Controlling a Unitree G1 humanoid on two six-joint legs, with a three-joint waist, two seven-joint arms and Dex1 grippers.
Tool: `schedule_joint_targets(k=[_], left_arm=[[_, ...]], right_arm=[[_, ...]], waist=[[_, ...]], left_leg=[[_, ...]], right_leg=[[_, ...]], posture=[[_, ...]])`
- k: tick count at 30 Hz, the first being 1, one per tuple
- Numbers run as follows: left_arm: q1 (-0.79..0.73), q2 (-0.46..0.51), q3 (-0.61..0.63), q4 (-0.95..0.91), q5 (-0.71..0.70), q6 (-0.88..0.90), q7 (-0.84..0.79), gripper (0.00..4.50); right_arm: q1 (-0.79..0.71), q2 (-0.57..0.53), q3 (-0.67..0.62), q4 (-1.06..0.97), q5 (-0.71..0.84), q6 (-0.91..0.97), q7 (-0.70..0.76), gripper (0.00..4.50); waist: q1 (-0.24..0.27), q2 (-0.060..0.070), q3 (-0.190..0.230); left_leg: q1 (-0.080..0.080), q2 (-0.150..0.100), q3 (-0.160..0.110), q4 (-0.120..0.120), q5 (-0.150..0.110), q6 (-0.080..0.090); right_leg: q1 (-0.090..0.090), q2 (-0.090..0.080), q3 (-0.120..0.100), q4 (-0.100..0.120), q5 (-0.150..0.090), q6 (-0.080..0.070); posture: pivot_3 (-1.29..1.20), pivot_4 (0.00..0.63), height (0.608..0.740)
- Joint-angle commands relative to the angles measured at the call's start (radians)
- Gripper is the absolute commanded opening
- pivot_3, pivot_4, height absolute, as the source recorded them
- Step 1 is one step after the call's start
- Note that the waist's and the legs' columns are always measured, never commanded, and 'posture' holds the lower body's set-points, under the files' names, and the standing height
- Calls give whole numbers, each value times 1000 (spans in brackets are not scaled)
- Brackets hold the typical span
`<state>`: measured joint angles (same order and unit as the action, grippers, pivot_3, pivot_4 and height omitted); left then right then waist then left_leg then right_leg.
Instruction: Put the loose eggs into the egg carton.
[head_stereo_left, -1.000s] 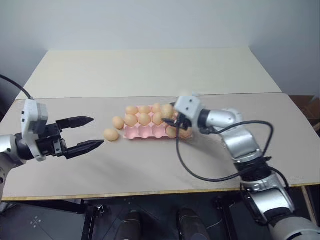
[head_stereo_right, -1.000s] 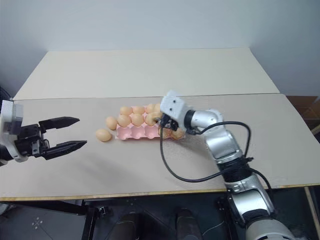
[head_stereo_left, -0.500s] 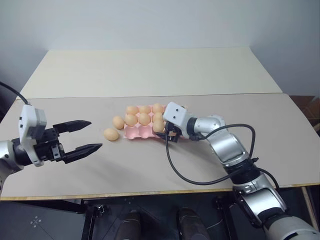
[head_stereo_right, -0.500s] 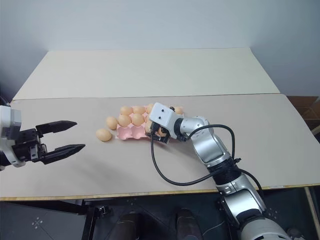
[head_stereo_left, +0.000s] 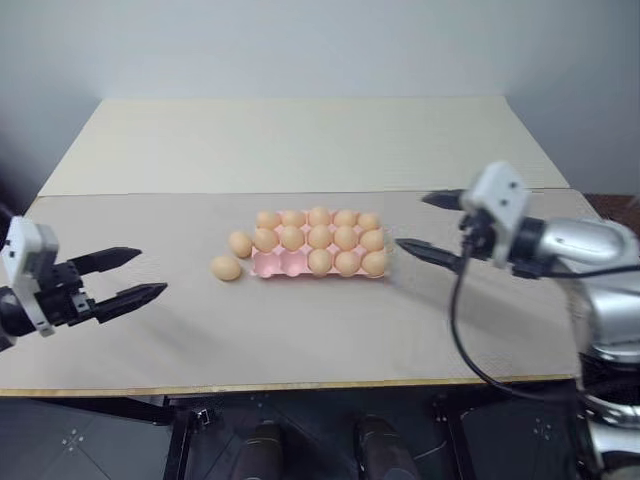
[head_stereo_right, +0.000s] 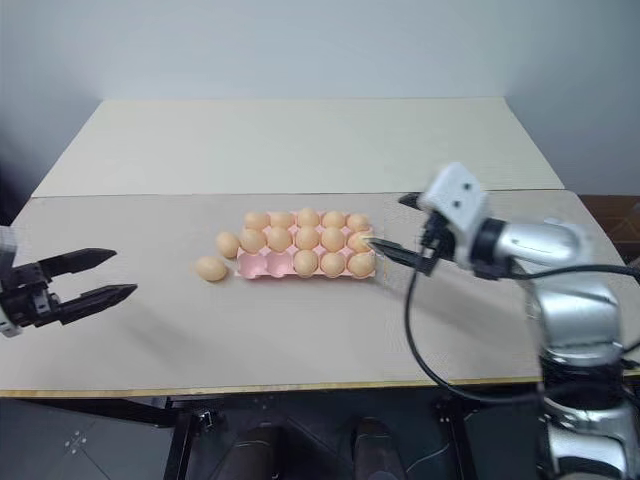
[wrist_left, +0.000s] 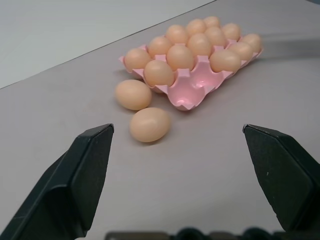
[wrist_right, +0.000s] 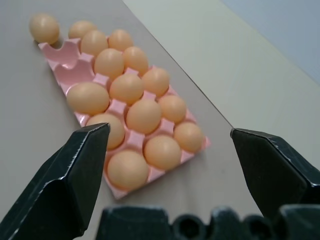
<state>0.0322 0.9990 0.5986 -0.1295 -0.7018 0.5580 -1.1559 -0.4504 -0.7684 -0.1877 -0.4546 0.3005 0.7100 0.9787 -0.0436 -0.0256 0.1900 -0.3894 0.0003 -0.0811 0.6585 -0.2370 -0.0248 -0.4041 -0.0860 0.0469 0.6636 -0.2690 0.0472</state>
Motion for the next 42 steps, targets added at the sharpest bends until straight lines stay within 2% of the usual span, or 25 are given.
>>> schedule_joint_targets(k=[1,6,12,16,23,30,33,38,39,42], left_arm=[[19,31,41,27,31,-36,-33,4500],[7,22,11,28,43,-44,-27,4500],[-115,-58,-165,31,100,-88,38,4500],[-214,-134,-294,122,206,-186,80,4500],[-380,-262,-435,310,330,-286,148,4500],[-455,-307,-532,440,453,-346,200,4500],[-477,-328,-536,491,467,-385,210,3876],[-490,-338,-518,514,464,-413,210,2284],[-491,-338,-509,511,452,-404,208,2138],[-477,-325,-482,475,421,-385,193,2138]], right_arm=[[104,-59,-98,-84,83,-24,61,4469],[164,-77,-98,-103,111,-43,27,4469],[134,-76,-53,-90,120,-57,-14,4469],[111,-79,-32,-85,127,-63,-28,4469],[102,-86,-23,-82,127,-73,-46,4469],[126,-93,-47,-115,142,-59,-69,4469],[145,-97,-58,-129,150,-55,-79,4500],[153,-105,-63,-133,161,-54,-98,4500],[152,-105,-63,-132,164,-52,-105,4500],[153,-108,-61,-134,170,-50,-115,4500]], waist=[[-2,0,0],[-2,0,0],[6,0,0],[7,0,0],[6,-1,0],[6,-1,-1],[7,-1,-1],[5,-1,-1],[5,-1,-1],[5,-1,-1]], left_leg=[[0,0,0,0,0,0],[0,0,1,0,0,0],[0,-1,0,0,0,0],[-1,-1,0,0,0,0],[-2,-1,0,1,0,0],[-2,-1,0,1,0,0],[-2,-2,0,1,0,0],[-2,-2,0,1,0,0],[-2,-2,0,1,0,0],[-2,-2,0,1,0,0]], right_leg=[[0,0,0,0,0,0],[0,0,1,0,0,0],[0,-1,0,0,0,0],[0,-1,0,0,0,0],[0,-1,0,0,0,0],[0,-1,0,0,0,0],[0,-1,0,0,0,0],[-1,-1,-1,1,0,0],[0,-1,-1,1,0,0],[0,-1,-1,1,0,0]], posture=[[0,150,740],[0,150,740],[0,150,740],[0,150,740],[0,150,740],[0,150,740],[0,150,740],[0,150,740],[0,150,740],[0,150,740]])
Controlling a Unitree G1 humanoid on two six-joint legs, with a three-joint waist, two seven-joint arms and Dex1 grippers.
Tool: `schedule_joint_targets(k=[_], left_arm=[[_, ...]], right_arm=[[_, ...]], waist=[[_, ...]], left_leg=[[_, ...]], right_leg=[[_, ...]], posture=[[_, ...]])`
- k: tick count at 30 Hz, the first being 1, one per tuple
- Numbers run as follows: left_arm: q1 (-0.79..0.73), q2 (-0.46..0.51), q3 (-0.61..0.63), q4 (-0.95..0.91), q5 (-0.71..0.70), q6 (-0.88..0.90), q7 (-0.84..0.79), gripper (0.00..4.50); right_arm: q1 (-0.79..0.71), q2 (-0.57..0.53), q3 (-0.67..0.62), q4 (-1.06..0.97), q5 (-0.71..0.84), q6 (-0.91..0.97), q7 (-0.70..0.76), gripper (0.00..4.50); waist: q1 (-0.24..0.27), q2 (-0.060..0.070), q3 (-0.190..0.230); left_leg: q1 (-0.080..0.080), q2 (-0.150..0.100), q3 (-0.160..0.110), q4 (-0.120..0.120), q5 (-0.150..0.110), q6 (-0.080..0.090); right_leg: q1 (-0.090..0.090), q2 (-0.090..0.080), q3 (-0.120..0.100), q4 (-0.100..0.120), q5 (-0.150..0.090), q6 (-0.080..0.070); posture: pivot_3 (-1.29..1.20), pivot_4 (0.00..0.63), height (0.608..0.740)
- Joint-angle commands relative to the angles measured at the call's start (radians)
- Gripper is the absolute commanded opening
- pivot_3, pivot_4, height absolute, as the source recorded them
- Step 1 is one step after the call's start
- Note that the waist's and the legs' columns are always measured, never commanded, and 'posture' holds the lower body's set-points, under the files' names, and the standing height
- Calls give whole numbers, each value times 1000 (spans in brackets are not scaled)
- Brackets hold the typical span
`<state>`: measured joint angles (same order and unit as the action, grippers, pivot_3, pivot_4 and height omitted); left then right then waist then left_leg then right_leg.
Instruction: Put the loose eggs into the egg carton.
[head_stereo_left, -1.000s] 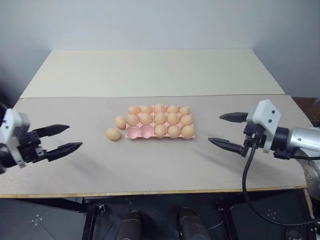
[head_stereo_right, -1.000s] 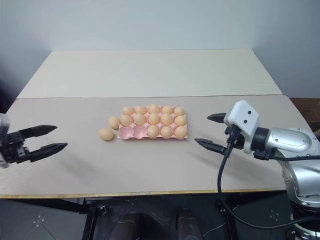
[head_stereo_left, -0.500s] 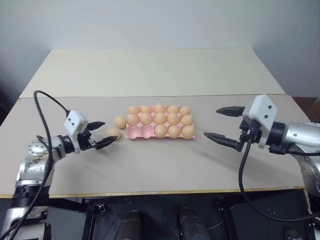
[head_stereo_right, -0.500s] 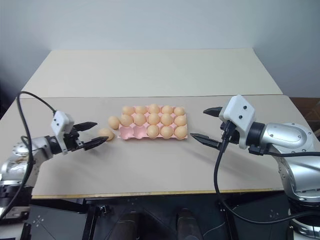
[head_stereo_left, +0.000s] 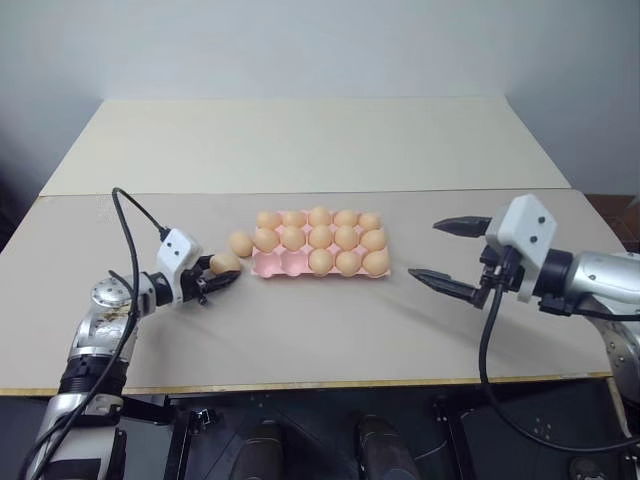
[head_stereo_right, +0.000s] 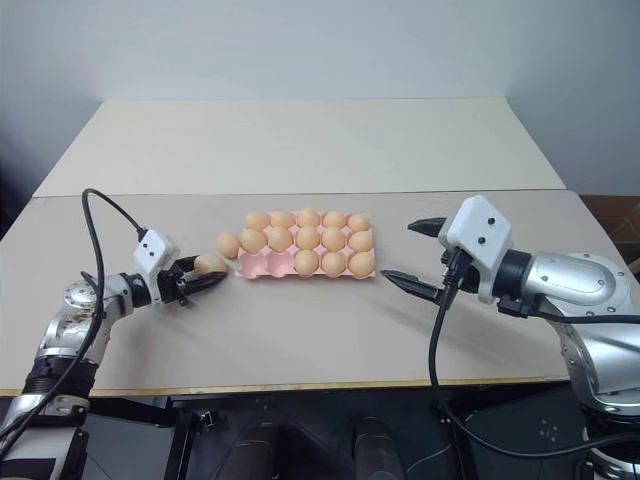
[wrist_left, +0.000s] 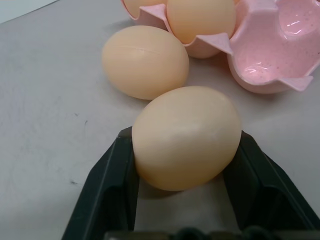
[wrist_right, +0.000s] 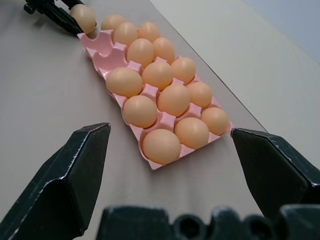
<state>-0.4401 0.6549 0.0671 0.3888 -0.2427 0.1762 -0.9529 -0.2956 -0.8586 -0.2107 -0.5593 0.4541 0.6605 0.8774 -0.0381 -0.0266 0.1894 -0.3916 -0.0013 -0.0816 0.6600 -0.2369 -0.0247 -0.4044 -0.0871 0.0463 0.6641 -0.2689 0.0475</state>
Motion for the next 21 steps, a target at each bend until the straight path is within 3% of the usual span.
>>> schedule_joint_targets(k=[1,8,14,21], left_arm=[[14,38,65,-75,-52,8,-25,2138],[84,127,155,-336,-201,123,-100,2138],[11,12,57,-463,-233,195,-36,2138],[-113,-91,-117,-297,-96,142,-38,2138]], right_arm=[[1,-20,-38,-33,20,0,-16,4500],[2,-22,-35,-38,27,-1,-30,4500],[-9,-15,-12,-37,21,-8,-44,4500],[-16,-21,-17,-52,24,3,-63,4500]], waist=[[-1,0,0],[-1,0,0],[21,0,0],[17,-1,0]], left_leg=[[0,0,0,0,0,0],[0,0,0,0,0,0],[0,-1,0,1,0,0],[0,-1,0,1,0,0]], right_leg=[[0,0,0,0,0,0],[0,0,0,0,0,0],[1,-1,-1,0,0,1],[1,-1,-1,0,0,1]], posture=[[0,150,740],[0,150,740],[0,150,740],[0,150,740]])
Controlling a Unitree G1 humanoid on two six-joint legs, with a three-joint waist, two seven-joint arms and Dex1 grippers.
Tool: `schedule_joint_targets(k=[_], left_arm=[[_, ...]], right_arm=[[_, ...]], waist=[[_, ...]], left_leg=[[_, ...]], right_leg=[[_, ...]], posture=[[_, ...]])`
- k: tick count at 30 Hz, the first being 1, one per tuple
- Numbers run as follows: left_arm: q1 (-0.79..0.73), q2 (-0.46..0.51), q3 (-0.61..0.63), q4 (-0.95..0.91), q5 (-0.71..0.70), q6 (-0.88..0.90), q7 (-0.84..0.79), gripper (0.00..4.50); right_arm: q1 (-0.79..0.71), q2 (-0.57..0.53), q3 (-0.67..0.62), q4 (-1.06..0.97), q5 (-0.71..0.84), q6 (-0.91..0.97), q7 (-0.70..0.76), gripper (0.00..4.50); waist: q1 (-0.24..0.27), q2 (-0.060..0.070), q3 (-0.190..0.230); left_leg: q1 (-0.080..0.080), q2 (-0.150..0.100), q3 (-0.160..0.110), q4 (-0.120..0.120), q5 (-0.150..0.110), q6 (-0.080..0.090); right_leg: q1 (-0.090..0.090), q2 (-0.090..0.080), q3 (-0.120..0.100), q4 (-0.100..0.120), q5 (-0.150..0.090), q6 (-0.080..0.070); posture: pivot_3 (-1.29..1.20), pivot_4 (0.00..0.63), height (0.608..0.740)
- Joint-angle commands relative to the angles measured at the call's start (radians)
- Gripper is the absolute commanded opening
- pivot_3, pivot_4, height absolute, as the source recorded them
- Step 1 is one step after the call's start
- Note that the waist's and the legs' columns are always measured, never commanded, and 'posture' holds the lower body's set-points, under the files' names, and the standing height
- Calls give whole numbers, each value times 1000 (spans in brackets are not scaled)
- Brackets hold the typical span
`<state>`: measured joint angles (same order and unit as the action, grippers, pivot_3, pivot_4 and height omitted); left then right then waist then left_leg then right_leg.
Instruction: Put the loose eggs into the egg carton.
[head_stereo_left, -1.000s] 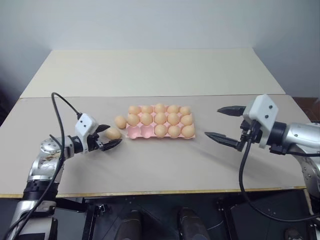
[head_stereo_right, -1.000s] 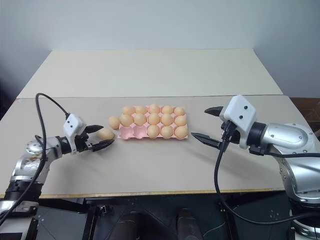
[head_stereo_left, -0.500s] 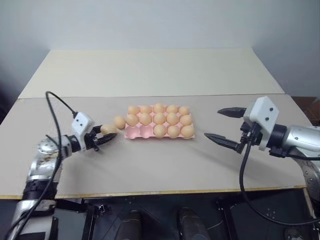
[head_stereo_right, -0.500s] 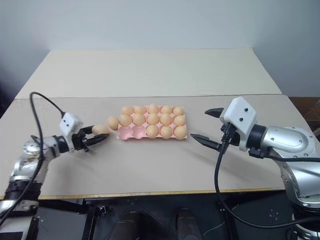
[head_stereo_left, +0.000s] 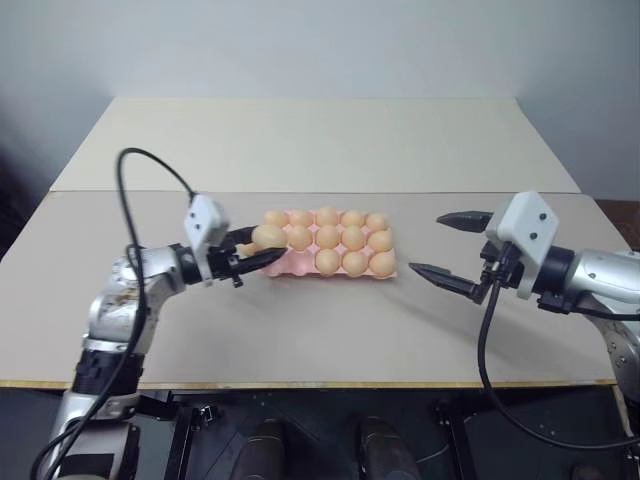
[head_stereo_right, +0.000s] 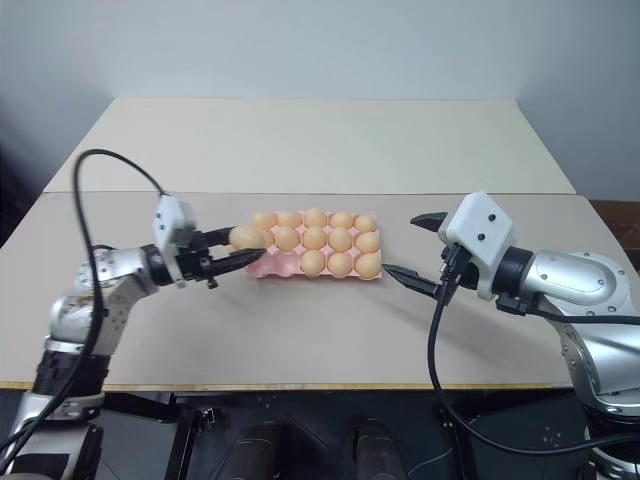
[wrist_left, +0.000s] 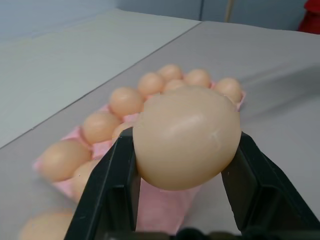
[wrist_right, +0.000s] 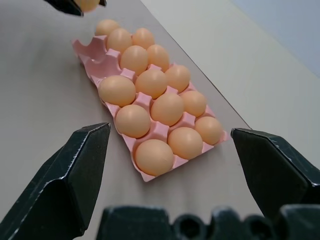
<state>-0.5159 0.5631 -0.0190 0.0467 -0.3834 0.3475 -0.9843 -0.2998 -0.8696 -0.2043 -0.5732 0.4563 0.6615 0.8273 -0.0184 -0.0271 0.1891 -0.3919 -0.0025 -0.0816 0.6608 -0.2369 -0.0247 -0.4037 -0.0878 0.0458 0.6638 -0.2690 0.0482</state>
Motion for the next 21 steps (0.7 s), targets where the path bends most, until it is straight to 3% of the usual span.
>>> schedule_joint_targets(k=[1,8,14,21], left_arm=[[-47,-1,-45,63,56,-36,-19,2411],[-68,0,-44,79,72,-55,-29,4440],[-73,39,42,57,44,-71,-21,4440],[42,253,255,-17,-33,-38,-85,4440]], right_arm=[[-10,-10,-25,-42,23,5,-16,4500],[9,-10,-49,-66,28,24,-38,4500],[12,-10,-50,-60,29,21,-40,4500],[16,-33,-66,-23,40,3,-10,4500]], waist=[[-5,0,0],[-4,0,0],[-4,0,0],[-19,0,0]], left_leg=[[0,0,0,0,0,0],[0,0,0,0,0,0],[0,0,0,0,0,0],[0,1,0,0,0,0]], right_leg=[[0,0,0,0,0,0],[0,0,0,0,0,0],[0,0,0,0,0,0],[-1,0,0,0,0,0]], posture=[[0,150,740],[0,150,740],[0,150,740],[0,150,740]])
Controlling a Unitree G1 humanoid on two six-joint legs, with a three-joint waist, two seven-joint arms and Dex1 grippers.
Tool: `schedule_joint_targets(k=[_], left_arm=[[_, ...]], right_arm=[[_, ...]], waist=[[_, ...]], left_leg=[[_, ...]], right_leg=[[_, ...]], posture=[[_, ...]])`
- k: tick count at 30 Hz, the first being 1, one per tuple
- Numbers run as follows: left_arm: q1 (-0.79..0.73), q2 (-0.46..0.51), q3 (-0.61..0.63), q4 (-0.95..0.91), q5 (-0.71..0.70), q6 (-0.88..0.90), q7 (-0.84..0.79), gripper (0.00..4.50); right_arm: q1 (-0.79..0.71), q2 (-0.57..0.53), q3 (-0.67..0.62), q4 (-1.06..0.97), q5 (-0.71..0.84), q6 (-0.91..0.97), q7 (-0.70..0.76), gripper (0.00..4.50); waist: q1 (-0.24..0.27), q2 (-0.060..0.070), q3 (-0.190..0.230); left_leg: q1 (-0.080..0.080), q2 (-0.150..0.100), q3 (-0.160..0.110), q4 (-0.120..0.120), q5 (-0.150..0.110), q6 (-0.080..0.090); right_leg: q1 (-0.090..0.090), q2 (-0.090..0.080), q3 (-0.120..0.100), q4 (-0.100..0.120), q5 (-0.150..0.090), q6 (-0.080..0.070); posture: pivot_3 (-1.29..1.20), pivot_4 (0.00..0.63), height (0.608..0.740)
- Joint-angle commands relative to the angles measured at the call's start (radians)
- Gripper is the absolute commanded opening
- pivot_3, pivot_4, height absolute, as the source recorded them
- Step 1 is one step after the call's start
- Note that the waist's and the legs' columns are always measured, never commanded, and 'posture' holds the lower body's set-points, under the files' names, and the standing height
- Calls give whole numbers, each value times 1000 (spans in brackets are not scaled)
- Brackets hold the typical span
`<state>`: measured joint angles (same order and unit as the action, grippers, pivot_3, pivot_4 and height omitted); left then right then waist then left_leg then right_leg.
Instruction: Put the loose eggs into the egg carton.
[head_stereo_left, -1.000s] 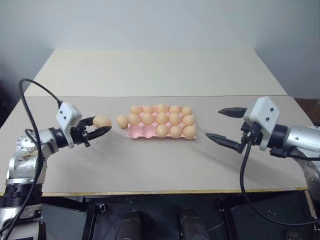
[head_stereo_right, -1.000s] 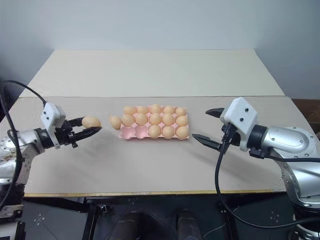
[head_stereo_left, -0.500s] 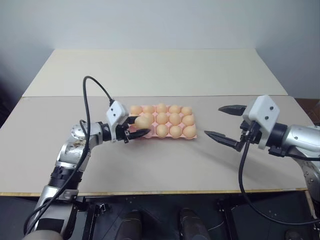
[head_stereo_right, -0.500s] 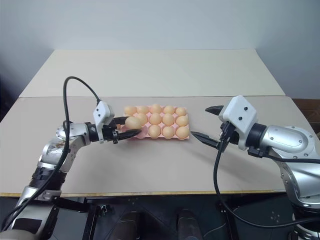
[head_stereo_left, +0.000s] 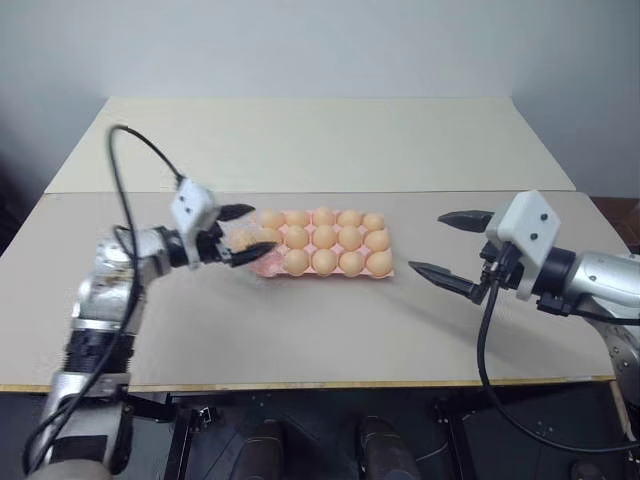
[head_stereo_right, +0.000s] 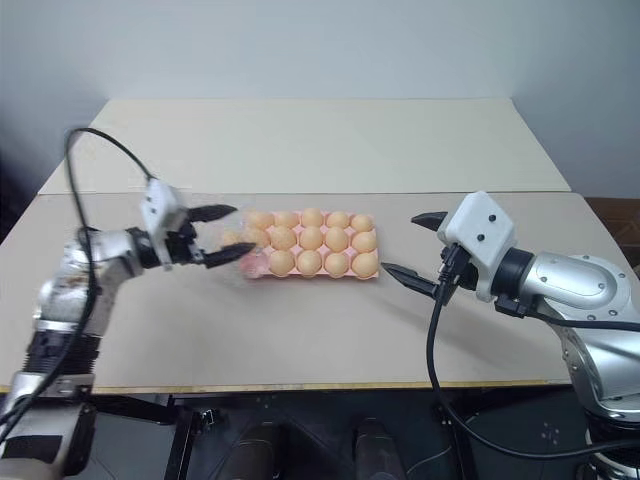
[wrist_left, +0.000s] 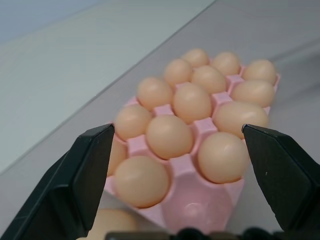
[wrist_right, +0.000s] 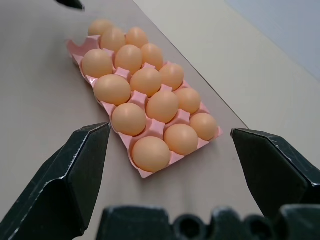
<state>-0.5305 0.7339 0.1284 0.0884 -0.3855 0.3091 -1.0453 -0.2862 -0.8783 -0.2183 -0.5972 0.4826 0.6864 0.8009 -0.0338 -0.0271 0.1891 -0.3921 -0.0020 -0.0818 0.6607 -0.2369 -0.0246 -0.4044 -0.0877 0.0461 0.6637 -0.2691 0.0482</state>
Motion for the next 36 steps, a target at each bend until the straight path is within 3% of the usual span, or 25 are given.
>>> schedule_joint_targets(k=[1,6,9,16,26,30,36], left_arm=[[92,112,144,-78,-45,12,-30,4440],[330,198,338,-237,-154,131,-60,4440],[467,194,427,-323,-186,163,-49,4440],[544,157,460,-420,-223,211,40,4440],[465,137,366,-353,-197,191,85,4440],[273,63,188,-148,-51,116,187,4440],[113,-26,51,109,49,-8,174,4440]], right_arm=[[6,-29,-53,10,13,-32,26,4500],[13,-29,-48,60,12,-73,57,4500],[7,-23,-35,76,16,-91,71,4500],[-21,-25,4,114,-1,-128,91,4500],[-14,-28,-1,120,-2,-147,104,4500],[-39,-23,10,125,-8,-149,96,4500],[-47,-17,9,104,-8,-139,73,4500]], waist=[[-6,0,0],[-8,0,0],[-8,0,0],[1,0,0],[-2,0,0],[4,0,0],[6,0,0]], left_leg=[[0,0,0,0,0,0],[1,0,0,0,0,0],[1,1,0,-1,0,0],[2,0,0,-1,0,0],[2,0,0,-1,0,0],[2,0,0,-1,0,0],[-1,-1,1,0,0,0]], right_leg=[[0,0,0,0,0,0],[1,0,0,0,0,0],[1,0,0,0,0,0],[2,-1,0,-1,0,0],[2,-1,0,0,0,0],[2,-1,0,0,0,0],[-1,-1,0,0,0,0]], posture=[[0,150,740],[0,150,740],[0,150,740],[0,150,740],[0,150,740],[0,150,740],[0,150,740]])
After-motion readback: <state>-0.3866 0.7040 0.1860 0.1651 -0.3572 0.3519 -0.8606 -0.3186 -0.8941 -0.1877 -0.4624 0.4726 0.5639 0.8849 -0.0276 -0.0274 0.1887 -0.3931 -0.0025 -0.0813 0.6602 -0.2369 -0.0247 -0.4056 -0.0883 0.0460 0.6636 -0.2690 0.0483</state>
